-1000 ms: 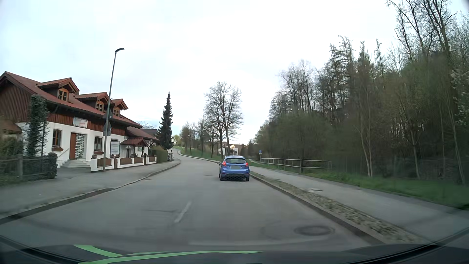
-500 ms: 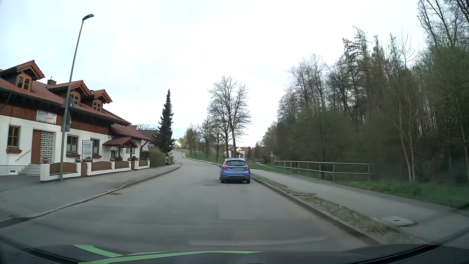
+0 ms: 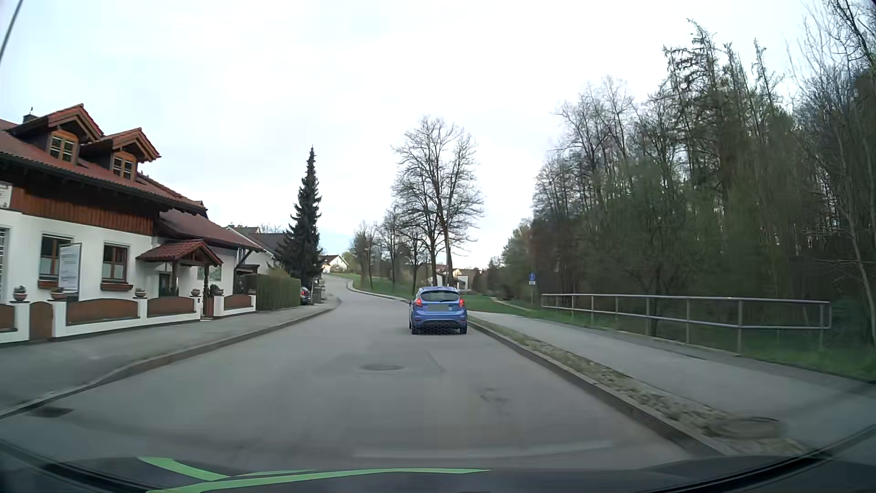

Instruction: Follow the waypoints while adhering to traffic rules and regulations

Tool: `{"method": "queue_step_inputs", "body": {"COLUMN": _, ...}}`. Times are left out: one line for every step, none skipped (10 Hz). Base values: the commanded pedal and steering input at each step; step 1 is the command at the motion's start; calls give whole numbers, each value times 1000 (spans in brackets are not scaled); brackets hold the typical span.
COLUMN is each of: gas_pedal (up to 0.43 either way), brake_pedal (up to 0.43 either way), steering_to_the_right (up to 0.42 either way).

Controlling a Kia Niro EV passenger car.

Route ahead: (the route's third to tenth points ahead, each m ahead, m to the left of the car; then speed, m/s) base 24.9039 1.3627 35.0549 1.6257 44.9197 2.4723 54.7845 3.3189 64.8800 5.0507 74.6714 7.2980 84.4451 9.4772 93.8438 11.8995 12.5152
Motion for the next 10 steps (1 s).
{"method": "queue_step_inputs", "body": {"gas_pedal": 177, "brake_pedal": 0, "steering_to_the_right": -14}}
{"method": "queue_step_inputs", "body": {"gas_pedal": 177, "brake_pedal": 0, "steering_to_the_right": -14}}
{"method": "queue_step_inputs", "body": {"gas_pedal": 177, "brake_pedal": 0, "steering_to_the_right": -17}}
{"method": "queue_step_inputs", "body": {"gas_pedal": 177, "brake_pedal": 0, "steering_to_the_right": -18}}
{"method": "queue_step_inputs", "body": {"gas_pedal": 177, "brake_pedal": 0, "steering_to_the_right": -18}}
{"method": "queue_step_inputs", "body": {"gas_pedal": 177, "brake_pedal": 0, "steering_to_the_right": -18}}
{"method": "queue_step_inputs", "body": {"gas_pedal": 177, "brake_pedal": 0, "steering_to_the_right": -18}}
{"method": "queue_step_inputs", "body": {"gas_pedal": 177, "brake_pedal": 0, "steering_to_the_right": -18}}
{"method": "queue_step_inputs", "body": {"gas_pedal": 189, "brake_pedal": 0, "steering_to_the_right": -19}}
{"method": "queue_step_inputs", "body": {"gas_pedal": 189, "brake_pedal": 0, "steering_to_the_right": -18}}
